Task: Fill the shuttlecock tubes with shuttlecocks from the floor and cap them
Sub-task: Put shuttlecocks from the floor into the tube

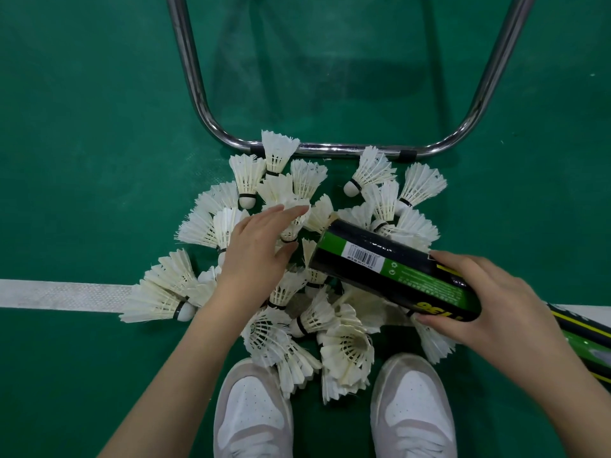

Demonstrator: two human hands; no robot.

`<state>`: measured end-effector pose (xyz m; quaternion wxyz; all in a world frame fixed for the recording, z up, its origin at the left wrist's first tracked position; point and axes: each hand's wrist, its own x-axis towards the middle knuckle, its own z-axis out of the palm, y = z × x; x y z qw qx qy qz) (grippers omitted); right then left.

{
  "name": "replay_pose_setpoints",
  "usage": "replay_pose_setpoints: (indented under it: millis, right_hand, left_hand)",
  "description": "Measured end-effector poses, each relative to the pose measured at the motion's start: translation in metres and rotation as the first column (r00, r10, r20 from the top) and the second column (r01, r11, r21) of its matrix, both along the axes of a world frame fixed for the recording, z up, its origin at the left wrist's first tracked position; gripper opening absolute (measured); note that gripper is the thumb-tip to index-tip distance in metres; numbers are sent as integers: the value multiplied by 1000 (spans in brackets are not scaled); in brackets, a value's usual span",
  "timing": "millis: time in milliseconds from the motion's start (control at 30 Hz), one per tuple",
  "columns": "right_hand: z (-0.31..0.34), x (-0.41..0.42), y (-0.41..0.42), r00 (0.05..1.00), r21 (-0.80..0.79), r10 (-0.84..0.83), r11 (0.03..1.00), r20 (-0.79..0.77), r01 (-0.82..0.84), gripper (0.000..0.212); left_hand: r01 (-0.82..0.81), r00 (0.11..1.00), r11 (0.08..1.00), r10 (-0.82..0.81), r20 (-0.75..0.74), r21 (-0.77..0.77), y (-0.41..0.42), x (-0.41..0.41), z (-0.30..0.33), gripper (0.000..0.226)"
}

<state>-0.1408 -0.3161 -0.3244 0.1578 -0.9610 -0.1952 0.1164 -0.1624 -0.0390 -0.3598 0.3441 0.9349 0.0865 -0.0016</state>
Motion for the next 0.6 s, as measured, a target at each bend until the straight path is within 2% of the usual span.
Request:
replay_pose_setpoints:
  millis: [133, 333, 600]
  right_hand:
    - [0, -1, -2, 1000, 9, -3, 1000, -23, 3, 71]
    - [-1, -3, -5, 999, -1, -11, 1000, -35, 11, 72]
    - [-4, -5, -5, 1000, 10, 1, 1000, -30, 0, 74]
  left_hand:
    - [-42, 997, 997, 37, 69, 71, 2, 3, -17, 43]
    - [-169, 982, 985, 168, 90, 11, -3, 1, -14, 29]
    - [-366, 912, 881, 403, 71, -300, -10, -11, 14, 27]
